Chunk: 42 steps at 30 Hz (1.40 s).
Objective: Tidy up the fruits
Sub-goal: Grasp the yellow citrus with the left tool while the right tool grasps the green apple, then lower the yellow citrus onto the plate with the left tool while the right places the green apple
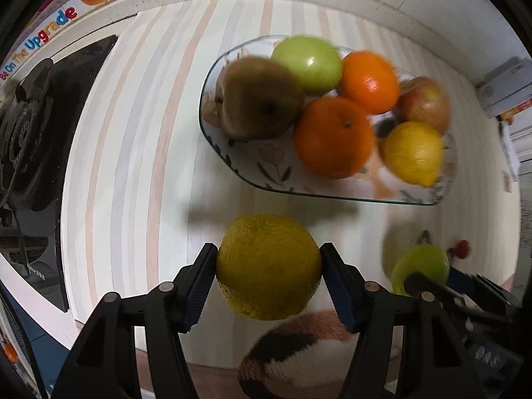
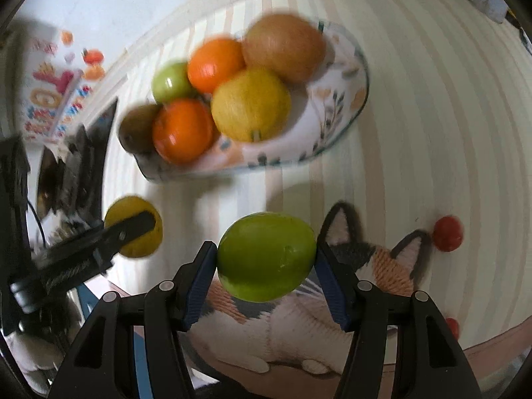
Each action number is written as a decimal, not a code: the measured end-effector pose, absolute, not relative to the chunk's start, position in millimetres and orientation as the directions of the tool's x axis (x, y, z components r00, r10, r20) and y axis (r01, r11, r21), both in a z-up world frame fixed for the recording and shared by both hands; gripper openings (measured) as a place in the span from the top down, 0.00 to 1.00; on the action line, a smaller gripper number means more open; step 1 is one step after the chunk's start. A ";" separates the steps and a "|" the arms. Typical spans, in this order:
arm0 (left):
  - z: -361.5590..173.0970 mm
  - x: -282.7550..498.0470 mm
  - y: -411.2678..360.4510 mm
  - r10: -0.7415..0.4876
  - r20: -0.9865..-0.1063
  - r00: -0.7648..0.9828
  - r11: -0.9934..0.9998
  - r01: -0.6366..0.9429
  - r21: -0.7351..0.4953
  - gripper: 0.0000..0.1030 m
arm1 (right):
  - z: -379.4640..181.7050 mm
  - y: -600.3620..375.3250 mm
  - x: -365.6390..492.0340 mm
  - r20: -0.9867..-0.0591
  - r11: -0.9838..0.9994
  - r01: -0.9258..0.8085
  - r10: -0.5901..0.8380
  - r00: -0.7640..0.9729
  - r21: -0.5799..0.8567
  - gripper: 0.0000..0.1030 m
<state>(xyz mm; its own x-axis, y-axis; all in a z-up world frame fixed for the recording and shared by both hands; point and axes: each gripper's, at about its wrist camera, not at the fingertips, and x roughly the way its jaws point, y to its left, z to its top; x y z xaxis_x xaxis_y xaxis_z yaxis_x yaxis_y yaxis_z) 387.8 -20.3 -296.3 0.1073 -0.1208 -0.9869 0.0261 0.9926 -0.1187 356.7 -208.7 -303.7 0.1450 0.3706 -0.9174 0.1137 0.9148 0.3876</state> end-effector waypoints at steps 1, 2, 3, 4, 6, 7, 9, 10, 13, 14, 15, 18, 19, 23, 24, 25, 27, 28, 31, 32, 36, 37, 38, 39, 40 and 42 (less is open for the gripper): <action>-286.4 389.8 -19.0 -0.141 -0.983 0.117 0.990 0.025 -0.139 0.41 | -296.3 -212.7 359.4 -0.913 0.911 0.120 0.373 0.165 0.394 0.39; -275.3 386.8 -14.2 -0.160 -0.979 0.130 0.987 0.026 -0.158 0.41 | -288.0 -217.5 363.3 -0.909 0.909 0.126 0.372 0.189 0.398 0.39; -259.0 390.1 -14.1 -0.181 -0.971 0.154 0.983 0.033 -0.178 0.41 | -281.0 -221.6 368.2 -0.907 0.909 0.128 0.366 0.206 0.396 0.39; -247.8 394.9 -14.9 -0.194 -0.965 0.174 0.981 0.041 -0.190 0.41 | -275.1 -226.4 374.1 -0.906 0.909 0.135 0.358 0.227 0.394 0.39; -228.0 407.3 -14.3 -0.212 -0.955 0.206 0.977 0.055 -0.205 0.41 | -270.5 -233.9 386.3 -0.906 0.912 0.146 0.342 0.247 0.384 0.39; -220.7 415.0 -11.4 -0.219 -0.950 0.220 0.976 0.055 -0.212 0.41 | -269.8 -237.4 392.4 -0.908 0.913 0.154 0.333 0.255 0.378 0.39; -209.3 438.5 -7.9 -0.223 -0.945 0.240 0.975 0.060 -0.215 0.41 | -272.1 -243.6 406.4 -0.916 0.920 0.168 0.305 0.262 0.354 0.39; -207.2 448.0 -3.6 -0.216 -0.944 0.249 0.976 0.056 -0.208 0.41 | -275.0 -246.2 413.6 -0.922 0.925 0.176 0.286 0.263 0.337 0.39; -208.6 476.8 7.0 -0.172 -0.950 0.260 0.985 0.060 -0.162 0.41 | -284.0 -250.0 426.7 -0.934 0.937 0.179 0.250 0.255 0.300 0.39; -211.0 487.0 7.7 -0.161 -0.954 0.252 0.987 0.062 -0.151 0.41 | -287.7 -249.2 430.4 -0.940 0.943 0.179 0.234 0.249 0.282 0.39; -217.8 499.4 9.4 -0.149 -0.961 0.235 0.989 0.061 -0.138 0.41 | -290.2 -247.4 432.3 -0.943 0.946 0.178 0.226 0.245 0.273 0.39; -245.9 527.2 13.4 -0.124 -0.977 0.172 0.992 0.057 -0.116 0.41 | -291.7 -244.0 434.5 -0.947 0.954 0.168 0.203 0.247 0.248 0.39; -258.1 535.8 13.7 -0.116 -0.983 0.144 0.992 0.061 -0.108 0.41 | -292.2 -242.7 435.5 -0.948 0.954 0.166 0.204 0.246 0.248 0.39; -287.0 553.1 17.0 -0.123 -0.990 0.067 0.991 0.054 -0.120 0.41 | -294.7 -242.0 436.6 -0.947 0.952 0.171 0.207 0.244 0.252 0.39; -294.1 555.2 16.6 -0.122 -0.991 0.054 0.991 0.056 -0.119 0.41 | -295.5 -241.1 437.4 -0.948 0.953 0.171 0.205 0.244 0.250 0.39; -296.1 557.1 15.4 -0.122 -0.991 0.052 0.991 0.059 -0.118 0.41 | -295.1 -241.4 437.4 -0.948 0.953 0.173 0.205 0.242 0.250 0.39; -294.6 557.5 14.3 -0.123 -0.991 0.061 0.991 0.061 -0.119 0.41 | -294.8 -241.1 437.1 -0.948 0.951 0.174 0.211 0.239 0.256 0.39; -294.7 557.1 14.0 -0.126 -0.990 0.060 0.991 0.059 -0.122 0.41 | -296.3 -241.2 438.2 -0.947 0.950 0.174 0.216 0.237 0.260 0.39; -294.5 551.2 13.4 -0.160 -0.985 0.060 0.986 0.047 -0.158 0.41 | -297.7 -237.9 437.4 -0.944 0.944 0.175 0.239 0.227 0.281 0.39; -295.6 550.1 14.3 -0.168 -0.984 0.059 0.985 0.040 -0.166 0.41 | -299.6 -236.2 437.5 -0.946 0.945 0.174 0.237 0.220 0.277 0.39; -301.5 548.0 22.9 -0.208 -0.977 0.045 0.978 0.013 -0.208 0.41 | -302.1 -232.3 437.2 -0.950 0.951 0.163 0.228 0.213 0.264 0.39; -302.1 548.3 24.2 -0.217 -0.975 0.040 0.976 0.011 -0.216 0.41 | -302.1 -232.3 438.3 -0.950 0.950 0.165 0.231 0.209 0.267 0.39; -301.9 548.1 24.9 -0.218 -0.975 0.037 0.976 0.014 -0.217 0.41 | -303.0 -231.7 439.9 -0.951 0.949 0.167 0.232 0.205 0.268 0.39; -300.9 547.7 24.1 -0.211 -0.977 0.035 0.978 0.021 -0.210 0.41 | -304.0 -231.8 441.6 -0.950 0.945 0.178 0.239 0.201 0.275 0.38; -299.9 547.5 23.3 -0.203 -0.979 0.034 0.979 0.026 -0.202 0.41 | -304.0 -233.4 442.3 -0.948 0.939 0.189 0.250 0.197 0.287 0.36; -298.4 546.9 22.3 -0.188 -0.982 0.033 0.982 0.031 -0.187 0.41 | -302.9 -234.7 442.4 -0.949 0.938 0.200 0.246 0.197 0.285 0.26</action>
<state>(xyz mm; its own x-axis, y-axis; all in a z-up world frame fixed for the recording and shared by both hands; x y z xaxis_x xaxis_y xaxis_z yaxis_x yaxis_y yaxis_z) 546.9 22.3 -298.4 0.0327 -0.1881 -0.9816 0.0307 0.9819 -0.1871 442.4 -234.7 -302.9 0.1972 0.2463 -0.9489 0.1999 0.9375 0.2849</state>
